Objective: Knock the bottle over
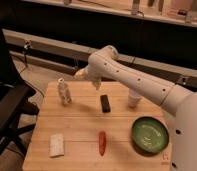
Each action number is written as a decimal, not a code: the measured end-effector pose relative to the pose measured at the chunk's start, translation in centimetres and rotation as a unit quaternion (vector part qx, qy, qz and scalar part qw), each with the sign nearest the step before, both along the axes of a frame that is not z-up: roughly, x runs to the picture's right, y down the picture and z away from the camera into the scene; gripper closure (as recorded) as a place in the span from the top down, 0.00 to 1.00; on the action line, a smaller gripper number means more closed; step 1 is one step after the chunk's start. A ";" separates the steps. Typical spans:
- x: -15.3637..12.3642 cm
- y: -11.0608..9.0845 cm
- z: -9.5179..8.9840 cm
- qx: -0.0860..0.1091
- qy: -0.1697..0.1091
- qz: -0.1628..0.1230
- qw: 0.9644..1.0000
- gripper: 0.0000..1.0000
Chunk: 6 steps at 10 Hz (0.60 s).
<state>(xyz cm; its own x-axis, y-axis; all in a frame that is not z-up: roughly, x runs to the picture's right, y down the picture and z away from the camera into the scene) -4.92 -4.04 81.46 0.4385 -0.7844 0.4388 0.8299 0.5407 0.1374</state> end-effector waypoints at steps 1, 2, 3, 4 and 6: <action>-0.3 0.0 0.2 0.000 -0.002 -0.001 1.000 0.80; -0.3 0.0 0.4 0.001 -0.002 -0.002 1.000 0.80; -0.4 -0.1 0.6 0.002 -0.003 -0.003 1.000 0.80; -0.9 -0.1 0.9 0.003 -0.005 -0.005 1.000 0.80; -1.4 -0.1 1.3 0.004 -0.009 -0.008 1.000 0.80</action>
